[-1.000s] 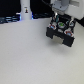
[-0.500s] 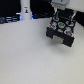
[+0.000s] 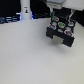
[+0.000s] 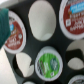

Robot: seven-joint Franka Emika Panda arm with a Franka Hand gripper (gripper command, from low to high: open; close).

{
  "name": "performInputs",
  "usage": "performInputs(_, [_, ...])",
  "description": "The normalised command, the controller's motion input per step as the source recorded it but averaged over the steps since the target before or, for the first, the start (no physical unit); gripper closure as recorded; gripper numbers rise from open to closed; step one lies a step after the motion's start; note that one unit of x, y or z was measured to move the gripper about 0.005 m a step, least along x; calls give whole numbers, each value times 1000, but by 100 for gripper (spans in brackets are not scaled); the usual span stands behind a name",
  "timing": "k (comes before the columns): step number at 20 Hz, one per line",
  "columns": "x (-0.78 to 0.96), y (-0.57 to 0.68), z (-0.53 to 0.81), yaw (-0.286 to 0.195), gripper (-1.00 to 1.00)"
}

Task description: Open the kcup holder, insert the kcup into the holder, and close the kcup holder

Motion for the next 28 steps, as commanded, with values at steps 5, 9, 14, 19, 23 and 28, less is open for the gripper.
performInputs(5, [666,-369,49,39,-100])
performInputs(9, [721,-252,-15,43,-100])
performInputs(14, [835,63,-3,44,-100])
performInputs(19, [535,274,-60,152,-100])
performInputs(23, [285,139,-159,240,-100])
performInputs(28, [202,181,-197,236,-100])
